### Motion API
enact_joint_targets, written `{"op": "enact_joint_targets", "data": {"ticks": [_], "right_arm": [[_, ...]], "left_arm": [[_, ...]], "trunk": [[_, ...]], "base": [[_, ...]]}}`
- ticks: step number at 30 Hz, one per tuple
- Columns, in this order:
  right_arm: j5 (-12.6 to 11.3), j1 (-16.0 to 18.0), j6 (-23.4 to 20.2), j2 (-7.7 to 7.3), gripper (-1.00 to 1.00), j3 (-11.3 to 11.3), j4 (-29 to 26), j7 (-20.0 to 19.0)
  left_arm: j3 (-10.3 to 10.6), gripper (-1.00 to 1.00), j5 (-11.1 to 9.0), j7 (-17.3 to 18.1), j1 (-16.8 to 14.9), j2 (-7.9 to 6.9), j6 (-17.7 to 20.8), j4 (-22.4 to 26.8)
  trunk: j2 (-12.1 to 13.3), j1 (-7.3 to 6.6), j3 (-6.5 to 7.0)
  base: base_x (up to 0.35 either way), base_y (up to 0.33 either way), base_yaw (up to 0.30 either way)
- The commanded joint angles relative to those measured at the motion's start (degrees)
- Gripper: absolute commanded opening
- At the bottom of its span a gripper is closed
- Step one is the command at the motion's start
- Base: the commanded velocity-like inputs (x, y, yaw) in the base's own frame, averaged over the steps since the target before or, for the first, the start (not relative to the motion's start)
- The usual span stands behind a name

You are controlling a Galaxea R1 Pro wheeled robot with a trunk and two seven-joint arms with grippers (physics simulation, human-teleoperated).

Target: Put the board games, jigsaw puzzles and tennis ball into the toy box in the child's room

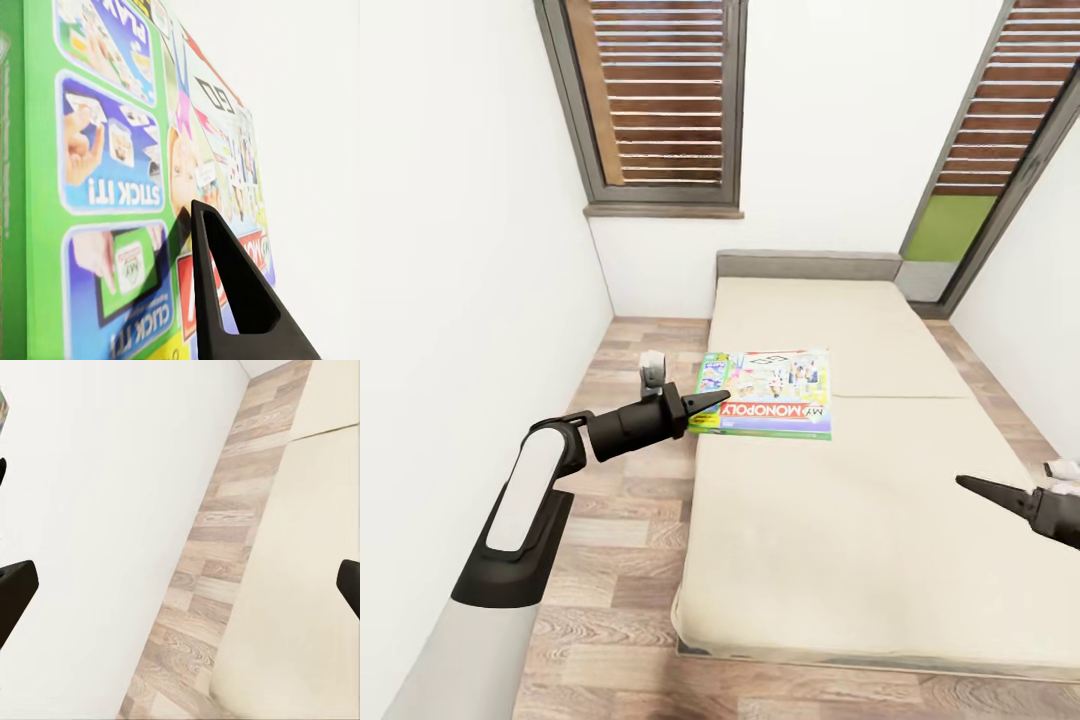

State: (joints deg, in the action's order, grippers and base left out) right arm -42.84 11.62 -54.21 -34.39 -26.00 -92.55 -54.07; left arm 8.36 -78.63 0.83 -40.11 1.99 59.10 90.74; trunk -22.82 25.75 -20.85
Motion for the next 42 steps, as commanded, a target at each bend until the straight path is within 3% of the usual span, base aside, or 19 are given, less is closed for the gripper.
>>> {"op": "enact_joint_targets", "data": {"ticks": [1, 7, 12, 42], "right_arm": [[0.1, 0.1, -0.2, 0.13, 1.00, 0.9, 0.0, 1.1], [0.1, 0.5, -0.1, 1.27, 1.00, 3.8, 0.0, 6.6], [0.1, 0.9, -0.1, 1.83, 1.00, 4.7, 0.0, 8.4], [0.1, 1.0, -0.2, 2.20, 1.00, 4.9, 0.0, 9.5]], "left_arm": [[-0.1, -1.00, 0.1, 0.2, -0.1, 0.01, 0.2, 0.0], [-0.3, -1.00, -0.4, 0.4, -0.1, -0.07, 0.3, 0.0], [-0.2, -1.00, -0.6, 0.6, -0.1, 0.02, 0.3, 0.0], [-0.2, -1.00, 0.0, 0.1, -0.1, 0.00, 0.2, 0.0]], "trunk": [[-0.1, 0.03, 0.00], [-0.1, 0.03, 0.56], [-0.1, 0.03, 1.02], [-0.1, 0.03, 3.21]], "base": [[0.000, 0.000, 0.071], [0.000, 0.000, 0.078], [0.000, 0.000, 0.083], [0.000, 0.000, 0.080]]}}
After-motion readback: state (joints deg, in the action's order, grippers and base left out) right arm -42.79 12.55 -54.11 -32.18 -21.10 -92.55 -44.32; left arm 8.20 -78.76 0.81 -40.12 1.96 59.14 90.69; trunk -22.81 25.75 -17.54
